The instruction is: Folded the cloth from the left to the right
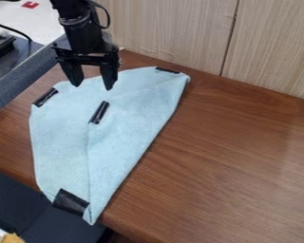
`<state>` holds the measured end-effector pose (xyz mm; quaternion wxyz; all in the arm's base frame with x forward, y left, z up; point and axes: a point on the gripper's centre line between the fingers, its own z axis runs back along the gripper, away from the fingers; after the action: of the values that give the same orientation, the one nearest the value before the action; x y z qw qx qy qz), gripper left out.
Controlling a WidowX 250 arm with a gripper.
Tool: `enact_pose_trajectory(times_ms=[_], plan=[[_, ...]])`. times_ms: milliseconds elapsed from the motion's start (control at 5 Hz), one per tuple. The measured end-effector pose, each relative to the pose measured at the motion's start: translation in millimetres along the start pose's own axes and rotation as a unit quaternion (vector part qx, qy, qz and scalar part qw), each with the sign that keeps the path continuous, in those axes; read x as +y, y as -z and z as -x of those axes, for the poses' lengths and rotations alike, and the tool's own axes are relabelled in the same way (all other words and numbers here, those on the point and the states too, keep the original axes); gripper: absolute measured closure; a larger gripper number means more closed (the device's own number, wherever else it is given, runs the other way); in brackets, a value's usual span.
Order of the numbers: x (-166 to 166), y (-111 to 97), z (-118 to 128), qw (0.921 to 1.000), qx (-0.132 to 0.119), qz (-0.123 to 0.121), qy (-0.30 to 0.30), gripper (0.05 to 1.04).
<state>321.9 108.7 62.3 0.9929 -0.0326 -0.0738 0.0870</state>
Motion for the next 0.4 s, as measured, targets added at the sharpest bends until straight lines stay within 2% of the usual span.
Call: enact_pose_trajectory(times_ms=[200, 400], plan=[[1.1, 11.0, 3.2, 0.9999, 0.016, 0.003, -0.004, 0.083], [24.2, 7.2, -0.5, 0.9991, 0.01, -0.008, -0.041, 0.083]])
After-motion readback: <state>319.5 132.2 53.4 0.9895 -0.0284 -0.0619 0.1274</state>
